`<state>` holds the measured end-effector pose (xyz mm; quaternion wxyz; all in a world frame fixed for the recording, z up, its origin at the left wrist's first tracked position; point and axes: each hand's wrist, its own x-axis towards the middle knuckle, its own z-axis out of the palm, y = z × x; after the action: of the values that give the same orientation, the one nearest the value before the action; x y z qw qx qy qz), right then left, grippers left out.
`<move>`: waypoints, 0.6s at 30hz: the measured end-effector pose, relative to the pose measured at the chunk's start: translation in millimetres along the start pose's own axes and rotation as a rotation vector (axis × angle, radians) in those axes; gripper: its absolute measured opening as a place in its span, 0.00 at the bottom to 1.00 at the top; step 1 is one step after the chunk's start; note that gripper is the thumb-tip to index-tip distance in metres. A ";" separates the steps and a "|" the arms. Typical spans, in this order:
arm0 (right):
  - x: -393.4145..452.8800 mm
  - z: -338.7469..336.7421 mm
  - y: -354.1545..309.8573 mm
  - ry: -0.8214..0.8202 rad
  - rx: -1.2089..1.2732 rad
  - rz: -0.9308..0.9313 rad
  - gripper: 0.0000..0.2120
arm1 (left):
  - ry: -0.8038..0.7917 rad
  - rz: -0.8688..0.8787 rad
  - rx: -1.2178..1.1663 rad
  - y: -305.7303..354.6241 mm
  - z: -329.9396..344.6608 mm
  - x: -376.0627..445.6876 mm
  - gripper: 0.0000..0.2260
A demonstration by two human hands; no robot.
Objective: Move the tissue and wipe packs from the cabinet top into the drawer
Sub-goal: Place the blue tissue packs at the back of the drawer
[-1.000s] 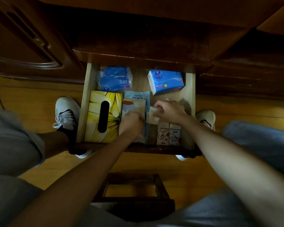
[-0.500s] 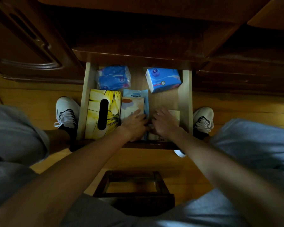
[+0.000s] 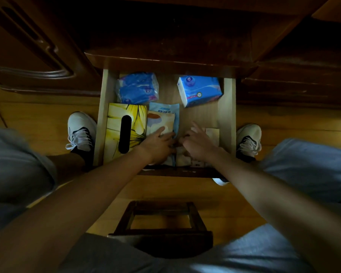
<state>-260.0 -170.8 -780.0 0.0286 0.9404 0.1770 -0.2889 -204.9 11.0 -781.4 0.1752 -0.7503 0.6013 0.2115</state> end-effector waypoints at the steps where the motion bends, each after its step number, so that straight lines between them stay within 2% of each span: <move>1: 0.4 3.2 -3.6 0.029 -0.001 0.023 0.15 | 0.041 0.005 -0.009 -0.8 2.1 -1.5 0.22; 7: -9.2 15.6 -2.5 0.162 -0.056 0.083 0.17 | 0.114 -0.039 -0.038 -1.5 11.4 -2.2 0.25; 12: -9.7 17.4 0.0 0.189 -0.104 -0.007 0.23 | 0.146 -0.043 -0.076 6.8 12.3 -0.6 0.29; 15: -14.8 15.6 13.3 0.282 0.068 -0.003 0.24 | 0.100 -0.031 -0.051 8.2 11.9 -0.3 0.25; 18: -23.6 14.1 27.4 0.300 0.031 -0.014 0.18 | 0.095 -0.023 -0.058 8.0 7.6 5.4 0.20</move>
<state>-276.1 -206.1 -780.0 -0.0145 0.9722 0.1813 -0.1478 -212.6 8.7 -790.8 0.1272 -0.7713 0.5938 0.1907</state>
